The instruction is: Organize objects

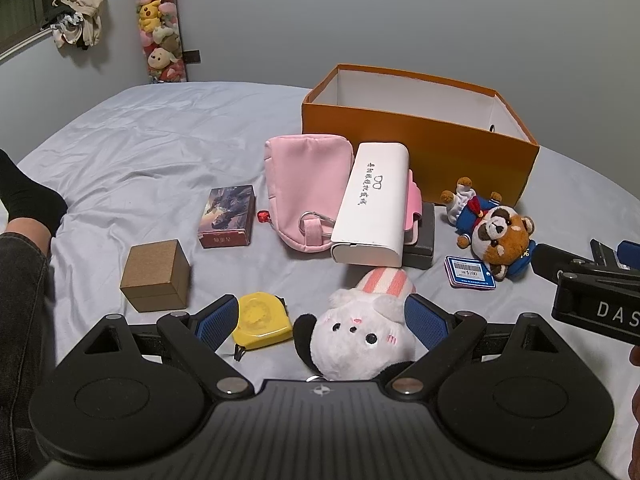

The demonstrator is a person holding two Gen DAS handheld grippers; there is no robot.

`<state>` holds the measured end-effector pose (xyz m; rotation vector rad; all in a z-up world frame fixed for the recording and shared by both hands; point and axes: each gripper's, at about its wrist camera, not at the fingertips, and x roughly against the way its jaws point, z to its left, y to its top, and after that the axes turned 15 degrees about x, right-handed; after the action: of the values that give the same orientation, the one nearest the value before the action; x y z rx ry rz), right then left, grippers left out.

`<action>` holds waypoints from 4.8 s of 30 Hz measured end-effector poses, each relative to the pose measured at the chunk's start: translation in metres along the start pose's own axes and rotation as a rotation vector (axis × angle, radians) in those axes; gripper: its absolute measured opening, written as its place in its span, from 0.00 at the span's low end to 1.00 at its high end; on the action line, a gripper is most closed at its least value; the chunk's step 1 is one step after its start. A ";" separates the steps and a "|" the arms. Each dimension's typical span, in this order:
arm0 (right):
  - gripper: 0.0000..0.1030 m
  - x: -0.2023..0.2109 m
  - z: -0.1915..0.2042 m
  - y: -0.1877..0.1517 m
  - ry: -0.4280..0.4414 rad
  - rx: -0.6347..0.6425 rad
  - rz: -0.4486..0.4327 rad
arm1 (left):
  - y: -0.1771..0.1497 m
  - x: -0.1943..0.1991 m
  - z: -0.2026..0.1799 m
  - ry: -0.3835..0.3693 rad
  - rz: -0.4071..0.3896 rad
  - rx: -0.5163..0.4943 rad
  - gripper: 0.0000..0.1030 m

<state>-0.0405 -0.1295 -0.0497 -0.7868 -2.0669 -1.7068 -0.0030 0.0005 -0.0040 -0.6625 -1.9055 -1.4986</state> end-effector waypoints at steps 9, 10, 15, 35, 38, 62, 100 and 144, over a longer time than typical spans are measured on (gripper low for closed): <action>0.99 -0.004 0.001 -0.003 0.000 0.000 0.012 | -0.002 -0.009 -0.002 0.005 0.012 -0.020 1.00; 0.99 -0.005 0.000 -0.004 -0.001 -0.001 0.015 | -0.002 -0.011 -0.003 0.011 0.014 -0.025 1.00; 0.99 -0.013 -0.006 -0.005 -0.012 -0.004 0.033 | -0.006 -0.021 -0.003 0.013 0.036 -0.034 1.00; 0.99 -0.054 -0.017 -0.009 -0.022 0.008 0.095 | -0.011 -0.051 -0.014 -0.057 0.122 -0.114 0.89; 0.99 -0.059 -0.021 -0.011 -0.027 0.003 0.053 | -0.012 -0.057 -0.014 -0.091 0.149 -0.116 0.89; 0.99 -0.145 -0.020 0.017 0.090 0.232 0.077 | -0.039 -0.101 -0.026 0.011 0.161 -0.251 1.00; 0.62 -0.122 -0.026 0.004 0.245 0.160 0.162 | -0.020 -0.050 -0.003 -0.150 0.112 -0.174 0.83; 0.62 -0.148 -0.076 0.208 0.183 0.020 -0.080 | 0.227 -0.151 -0.103 -0.209 -0.015 -0.318 0.83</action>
<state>0.1973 -0.2069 0.0423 -0.5266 -2.0112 -1.7271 0.2785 -0.0485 0.0531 -0.9827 -1.8392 -1.8233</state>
